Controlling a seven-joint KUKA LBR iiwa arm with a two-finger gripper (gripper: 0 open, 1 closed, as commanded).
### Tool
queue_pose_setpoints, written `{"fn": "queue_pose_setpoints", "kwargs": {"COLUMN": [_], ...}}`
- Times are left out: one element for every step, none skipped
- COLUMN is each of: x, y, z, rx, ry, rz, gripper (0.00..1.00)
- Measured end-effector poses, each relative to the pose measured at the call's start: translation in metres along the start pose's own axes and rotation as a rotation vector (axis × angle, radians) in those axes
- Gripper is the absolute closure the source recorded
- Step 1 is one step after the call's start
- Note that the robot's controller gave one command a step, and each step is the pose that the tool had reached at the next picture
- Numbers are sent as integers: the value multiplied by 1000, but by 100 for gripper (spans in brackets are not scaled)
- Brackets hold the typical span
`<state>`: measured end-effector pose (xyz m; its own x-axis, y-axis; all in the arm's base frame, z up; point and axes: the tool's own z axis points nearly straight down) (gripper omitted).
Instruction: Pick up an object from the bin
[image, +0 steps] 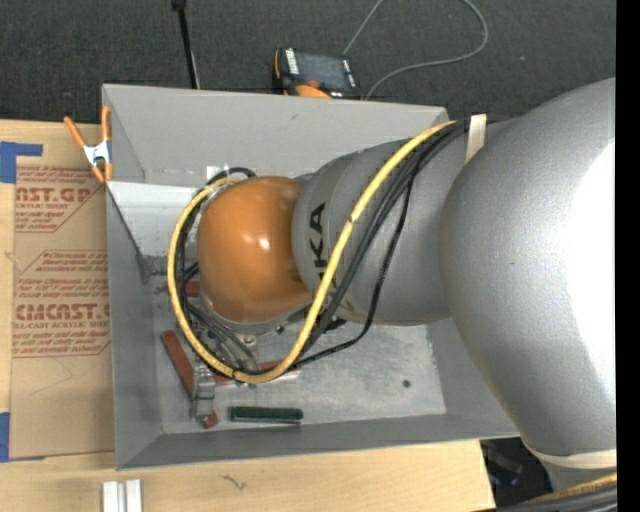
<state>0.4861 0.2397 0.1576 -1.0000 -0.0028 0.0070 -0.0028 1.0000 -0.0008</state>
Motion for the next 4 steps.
{"fn": "queue_pose_setpoints", "kwargs": {"x": [-25,-55,-55,-81], "y": [-60,-134,-130,-95], "z": [88,86,85,-79], "rx": [-3,-1,-5,-3], "ry": [-9,-12,-15,-16], "rz": [247,290,286,-97], "gripper": [0,0,100,100]}}
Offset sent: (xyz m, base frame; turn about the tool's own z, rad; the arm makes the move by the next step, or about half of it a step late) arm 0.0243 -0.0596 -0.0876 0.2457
